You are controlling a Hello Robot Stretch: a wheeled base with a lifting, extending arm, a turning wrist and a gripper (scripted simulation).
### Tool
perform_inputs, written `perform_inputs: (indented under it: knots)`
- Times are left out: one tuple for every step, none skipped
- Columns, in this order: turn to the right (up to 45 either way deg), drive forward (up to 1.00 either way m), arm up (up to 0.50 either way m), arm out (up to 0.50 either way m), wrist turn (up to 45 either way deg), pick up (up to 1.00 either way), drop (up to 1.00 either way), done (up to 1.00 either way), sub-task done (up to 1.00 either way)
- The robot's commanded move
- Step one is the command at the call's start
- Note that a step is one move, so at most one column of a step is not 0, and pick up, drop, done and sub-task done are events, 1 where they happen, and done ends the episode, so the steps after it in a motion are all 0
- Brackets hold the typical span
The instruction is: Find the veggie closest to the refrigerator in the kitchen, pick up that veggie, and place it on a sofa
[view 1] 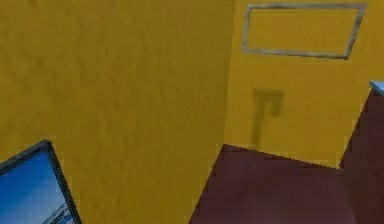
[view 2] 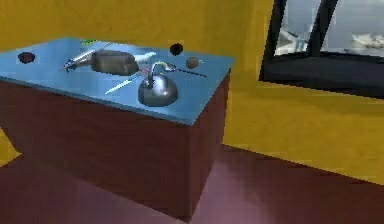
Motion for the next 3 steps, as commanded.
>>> perform_inputs:
  knots:
    - [30.0, 0.0, 0.0, 0.0, 0.0, 0.0, 0.0, 0.0, 0.0]
    - [0.0, 0.85, 0.0, 0.0, 0.0, 0.0, 0.0, 0.0, 0.0]
    - [45.0, 0.0, 0.0, 0.0, 0.0, 0.0, 0.0, 0.0, 0.0]
